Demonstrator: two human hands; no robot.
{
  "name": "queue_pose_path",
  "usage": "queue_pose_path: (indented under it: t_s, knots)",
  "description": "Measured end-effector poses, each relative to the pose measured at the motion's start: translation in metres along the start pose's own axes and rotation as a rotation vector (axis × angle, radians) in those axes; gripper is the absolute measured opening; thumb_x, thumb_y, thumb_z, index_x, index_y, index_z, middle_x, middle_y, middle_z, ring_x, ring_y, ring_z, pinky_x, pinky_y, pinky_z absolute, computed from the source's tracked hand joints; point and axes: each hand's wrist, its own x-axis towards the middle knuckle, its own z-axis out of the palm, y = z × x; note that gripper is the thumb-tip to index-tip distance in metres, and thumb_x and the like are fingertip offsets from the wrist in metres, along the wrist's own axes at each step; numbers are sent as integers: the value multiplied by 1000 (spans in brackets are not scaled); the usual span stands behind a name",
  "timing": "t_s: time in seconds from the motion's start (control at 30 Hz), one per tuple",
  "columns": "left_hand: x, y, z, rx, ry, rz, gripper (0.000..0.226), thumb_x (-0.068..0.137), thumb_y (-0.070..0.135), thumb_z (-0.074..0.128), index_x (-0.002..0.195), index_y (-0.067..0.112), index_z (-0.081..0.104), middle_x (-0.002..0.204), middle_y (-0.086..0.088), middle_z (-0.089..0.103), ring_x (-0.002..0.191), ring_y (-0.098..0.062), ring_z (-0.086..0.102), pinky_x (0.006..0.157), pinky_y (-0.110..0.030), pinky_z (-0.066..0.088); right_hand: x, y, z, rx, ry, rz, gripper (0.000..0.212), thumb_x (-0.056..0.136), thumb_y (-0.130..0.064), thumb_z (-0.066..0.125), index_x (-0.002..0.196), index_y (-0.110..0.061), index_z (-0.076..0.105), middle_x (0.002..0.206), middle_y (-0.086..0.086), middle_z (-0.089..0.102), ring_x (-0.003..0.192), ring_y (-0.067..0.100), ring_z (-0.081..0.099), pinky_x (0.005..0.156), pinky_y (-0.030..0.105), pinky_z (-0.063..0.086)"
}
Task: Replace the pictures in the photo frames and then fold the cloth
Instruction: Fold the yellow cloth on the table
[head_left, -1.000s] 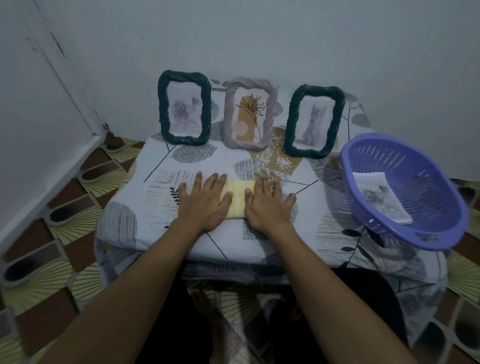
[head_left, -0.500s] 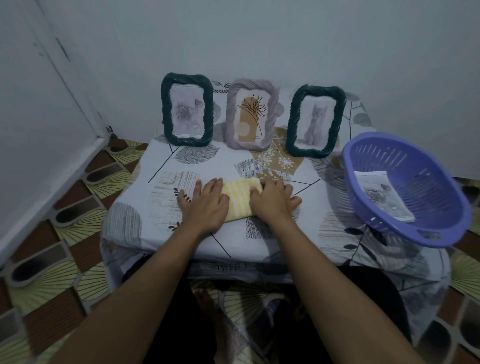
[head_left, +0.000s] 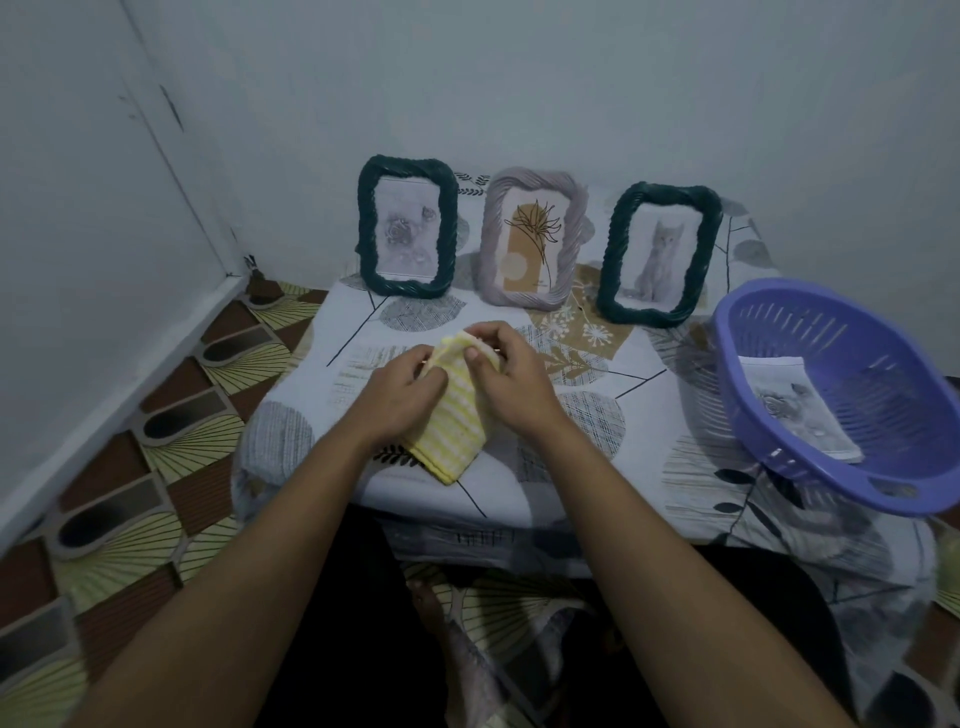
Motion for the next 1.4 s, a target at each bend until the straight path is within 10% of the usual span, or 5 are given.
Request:
queue_pose_path:
  t_s: [0.3,0.53,0.9,1.07,1.4]
  knots:
    - [3,-37,-27,94,206,-128,15,98,25,44,103,16,55,96,-2,60,90,-25,55,73,-34,36,8,9,37,-374,-68,18,35,94,-25,45,126,-27,61,130,-3,62,125,20,52,110,47,32]
    - [28,-65,-52,269,341,-203,31,95,35,40,116,17,53,101,-3,60,95,-30,57,92,-48,45,2,29,45,-893,-240,106,51,105,-42,22,156,-34,24,167,3,10,154,27,0,121,56,-6]
    - [46,-78,-60,592,516,-126,54,89,23,55,143,22,48,140,-13,50,126,-38,40,102,-53,36,0,32,45,-925,-213,76,51,105,-44,22,155,-37,23,167,3,11,154,27,3,121,56,-4]
    - [48,-64,-51,739,304,58,44,95,40,43,138,38,54,150,1,45,139,-28,30,109,-52,24,1,31,45,-921,-209,81,52,104,-45,23,155,-36,24,167,3,12,154,27,3,120,56,-4]
    - [52,-72,-26,814,110,-80,56,102,57,13,156,44,4,167,3,2,153,-34,-1,118,-60,3,0,31,46,-933,-205,84,53,104,-45,21,156,-36,22,167,3,11,154,27,2,121,56,-4]
